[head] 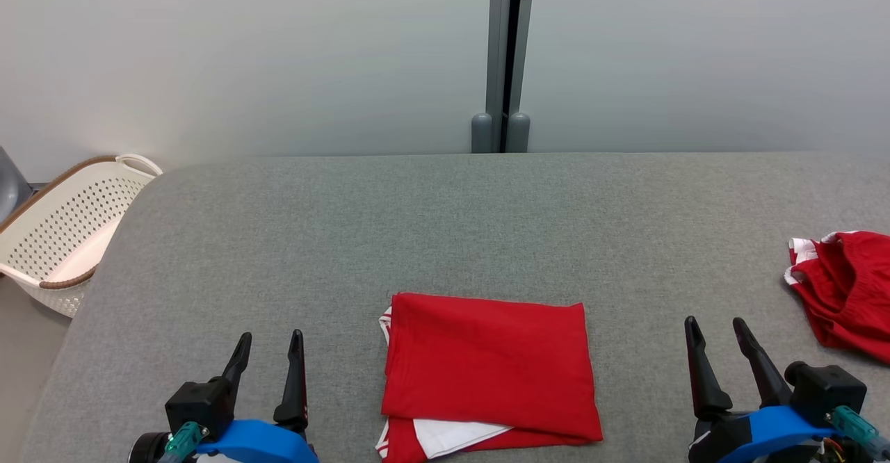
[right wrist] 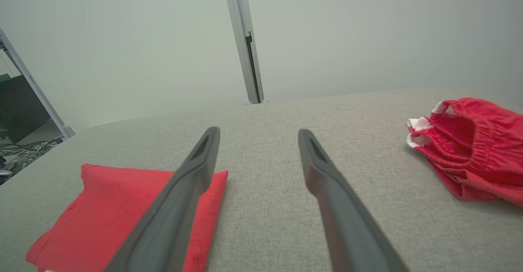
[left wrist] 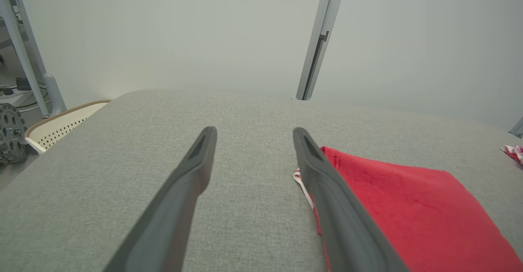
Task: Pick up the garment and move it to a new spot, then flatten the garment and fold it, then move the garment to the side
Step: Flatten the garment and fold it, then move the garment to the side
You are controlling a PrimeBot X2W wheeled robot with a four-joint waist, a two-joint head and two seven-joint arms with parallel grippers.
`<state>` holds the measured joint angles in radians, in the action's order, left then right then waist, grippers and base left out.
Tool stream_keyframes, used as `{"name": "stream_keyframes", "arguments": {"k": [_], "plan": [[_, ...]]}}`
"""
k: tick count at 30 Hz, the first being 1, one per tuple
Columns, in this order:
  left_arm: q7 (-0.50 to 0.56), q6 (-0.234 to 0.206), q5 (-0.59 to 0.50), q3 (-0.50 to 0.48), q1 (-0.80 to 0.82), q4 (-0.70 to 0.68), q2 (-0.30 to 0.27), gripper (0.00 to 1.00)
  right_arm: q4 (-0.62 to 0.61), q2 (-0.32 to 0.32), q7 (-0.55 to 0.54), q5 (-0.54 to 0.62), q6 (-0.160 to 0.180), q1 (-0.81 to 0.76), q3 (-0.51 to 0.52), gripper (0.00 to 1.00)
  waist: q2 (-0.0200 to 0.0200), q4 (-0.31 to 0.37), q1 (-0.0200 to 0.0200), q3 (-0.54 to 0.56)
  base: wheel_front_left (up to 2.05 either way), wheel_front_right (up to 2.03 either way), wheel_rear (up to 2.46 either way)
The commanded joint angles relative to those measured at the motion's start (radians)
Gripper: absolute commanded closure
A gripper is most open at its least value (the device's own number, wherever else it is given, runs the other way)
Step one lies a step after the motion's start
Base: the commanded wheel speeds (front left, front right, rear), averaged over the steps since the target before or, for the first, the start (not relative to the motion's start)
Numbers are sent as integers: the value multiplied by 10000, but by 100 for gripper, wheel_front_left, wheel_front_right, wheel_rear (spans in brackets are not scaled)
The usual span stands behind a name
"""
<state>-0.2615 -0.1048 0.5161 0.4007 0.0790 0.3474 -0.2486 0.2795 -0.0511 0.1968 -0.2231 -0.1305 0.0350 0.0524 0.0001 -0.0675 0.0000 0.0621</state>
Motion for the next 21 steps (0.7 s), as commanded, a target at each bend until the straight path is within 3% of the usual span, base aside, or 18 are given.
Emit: {"name": "stream_keyframes", "arguments": {"k": [1, 9, 21], "plan": [[-49, 46, -85, -68, -47, 22, 4, 0, -52, 5, -12, -21, -5, -182, -2, 0, -1, -18, 0, -3, 0, 0, 0], [-49, 152, -283, -245, -67, 98, 118, 0, -70, 6, -99, -1, -5, -225, -4, 0, -1, -112, 0, -33, 0, 0, 0], [-49, 277, -521, -357, 86, 224, 318, 0, 723, 4, -1619, -46, -5, 155, 39, 0, -1, -788, 0, -473, 0, 0, 0]]}}
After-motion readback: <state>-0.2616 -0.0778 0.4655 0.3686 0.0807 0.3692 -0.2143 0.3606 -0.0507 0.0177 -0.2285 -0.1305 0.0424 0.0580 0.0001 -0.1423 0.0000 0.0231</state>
